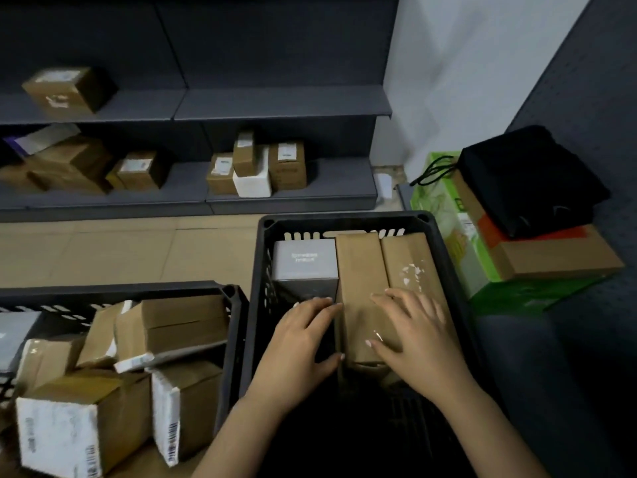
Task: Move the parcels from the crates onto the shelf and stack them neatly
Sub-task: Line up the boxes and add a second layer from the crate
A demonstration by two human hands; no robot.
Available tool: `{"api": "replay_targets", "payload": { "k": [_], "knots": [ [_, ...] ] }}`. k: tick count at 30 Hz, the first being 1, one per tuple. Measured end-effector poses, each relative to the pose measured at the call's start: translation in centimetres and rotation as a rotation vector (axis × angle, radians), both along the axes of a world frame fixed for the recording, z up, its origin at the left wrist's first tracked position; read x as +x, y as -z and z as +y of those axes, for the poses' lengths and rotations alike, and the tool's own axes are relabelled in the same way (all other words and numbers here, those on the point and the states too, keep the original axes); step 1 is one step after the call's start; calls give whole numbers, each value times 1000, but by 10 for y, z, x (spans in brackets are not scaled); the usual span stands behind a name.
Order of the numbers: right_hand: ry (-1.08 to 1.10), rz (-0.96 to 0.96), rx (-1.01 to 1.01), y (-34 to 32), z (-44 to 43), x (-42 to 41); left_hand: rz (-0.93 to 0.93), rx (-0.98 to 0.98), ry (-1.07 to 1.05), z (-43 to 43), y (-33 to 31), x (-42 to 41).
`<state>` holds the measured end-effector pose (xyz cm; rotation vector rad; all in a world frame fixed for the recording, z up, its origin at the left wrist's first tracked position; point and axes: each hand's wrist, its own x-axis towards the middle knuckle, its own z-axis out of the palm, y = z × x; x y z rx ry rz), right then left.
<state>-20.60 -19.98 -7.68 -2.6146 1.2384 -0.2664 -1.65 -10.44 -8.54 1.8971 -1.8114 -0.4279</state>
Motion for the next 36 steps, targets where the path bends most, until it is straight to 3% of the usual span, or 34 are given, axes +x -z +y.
{"api": "replay_targets", "payload": {
  "k": [10, 21, 29, 33, 36],
  "knots": [
    [-45, 18, 93, 45, 6, -35, -58, 212, 115, -13, 50, -30],
    [21, 107, 78, 52, 33, -52, -107, 164, 71, -7, 48, -34],
    [82, 63, 79, 50, 59, -58, -188, 130, 220, 6, 51, -47],
    [206, -9, 138, 43, 56, -61, -212, 140, 194, 8, 54, -48],
    [251, 60, 198, 43, 56, -57, -237, 188, 144, 14, 54, -45]
  ]
}}
